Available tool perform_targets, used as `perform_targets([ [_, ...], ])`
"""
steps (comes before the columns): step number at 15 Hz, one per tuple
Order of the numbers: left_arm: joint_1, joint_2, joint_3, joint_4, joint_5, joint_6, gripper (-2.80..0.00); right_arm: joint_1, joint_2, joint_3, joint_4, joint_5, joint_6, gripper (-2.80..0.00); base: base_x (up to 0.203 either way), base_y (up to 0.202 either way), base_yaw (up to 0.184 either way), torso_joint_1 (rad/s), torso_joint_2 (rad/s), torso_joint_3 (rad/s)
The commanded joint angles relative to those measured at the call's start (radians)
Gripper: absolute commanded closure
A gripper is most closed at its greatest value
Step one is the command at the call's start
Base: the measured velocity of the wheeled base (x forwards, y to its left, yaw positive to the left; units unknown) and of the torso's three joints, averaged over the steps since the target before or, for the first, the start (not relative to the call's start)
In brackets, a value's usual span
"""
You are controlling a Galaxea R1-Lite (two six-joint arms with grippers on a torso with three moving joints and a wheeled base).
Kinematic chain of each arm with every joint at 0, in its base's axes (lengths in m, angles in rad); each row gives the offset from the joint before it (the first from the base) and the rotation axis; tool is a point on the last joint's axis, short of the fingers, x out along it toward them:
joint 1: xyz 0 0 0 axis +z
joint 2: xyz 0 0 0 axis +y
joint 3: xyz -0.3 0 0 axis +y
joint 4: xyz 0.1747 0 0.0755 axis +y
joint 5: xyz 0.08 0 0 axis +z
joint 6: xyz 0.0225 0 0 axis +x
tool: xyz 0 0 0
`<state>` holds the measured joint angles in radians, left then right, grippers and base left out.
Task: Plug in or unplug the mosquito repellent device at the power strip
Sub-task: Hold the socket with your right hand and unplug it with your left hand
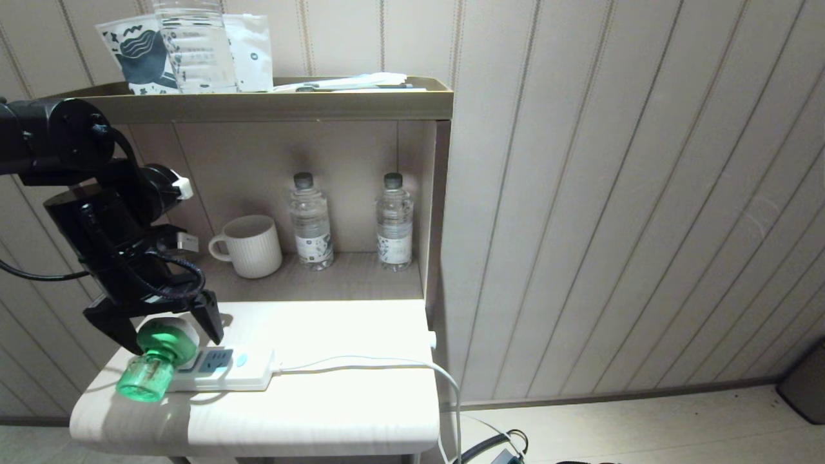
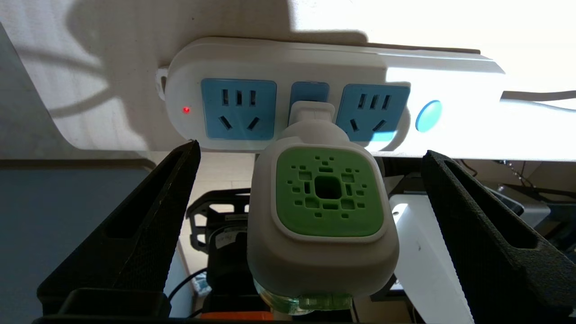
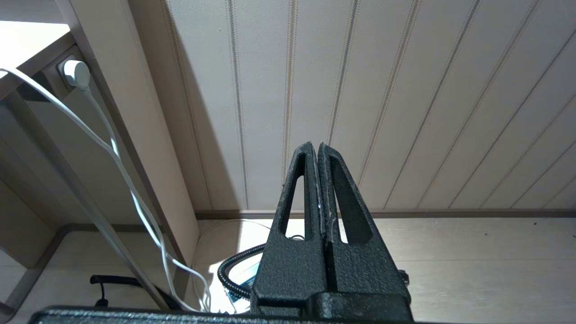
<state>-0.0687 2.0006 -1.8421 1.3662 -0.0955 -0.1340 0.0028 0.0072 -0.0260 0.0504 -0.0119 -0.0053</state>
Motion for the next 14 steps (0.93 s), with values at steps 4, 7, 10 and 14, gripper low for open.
perform_targets([
  [4,-0.005,0.003,0.021,-0.001,0.011,0.004,-2.80,0.000,0.000,0.000,0.000,0.000,-0.001,0.00,0.000,0.000,0.000,0.000,0.00,0.000],
  [7,-0.005,0.015,0.039,-0.010,0.030,0.006,-2.80,0.000,0.000,0.000,0.000,0.000,-0.001,0.00,0.000,0.000,0.000,0.000,0.00,0.000],
  [10,-0.005,0.029,0.049,-0.041,0.088,0.007,-2.80,0.000,0.000,0.000,0.000,0.000,-0.001,0.00,0.000,0.000,0.000,0.000,0.00,0.000],
  [14,-0.018,0.030,0.049,-0.047,0.109,0.007,-2.80,0.000,0.000,0.000,0.000,0.000,-0.001,0.00,0.000,0.000,0.000,0.000,0.00,0.000],
])
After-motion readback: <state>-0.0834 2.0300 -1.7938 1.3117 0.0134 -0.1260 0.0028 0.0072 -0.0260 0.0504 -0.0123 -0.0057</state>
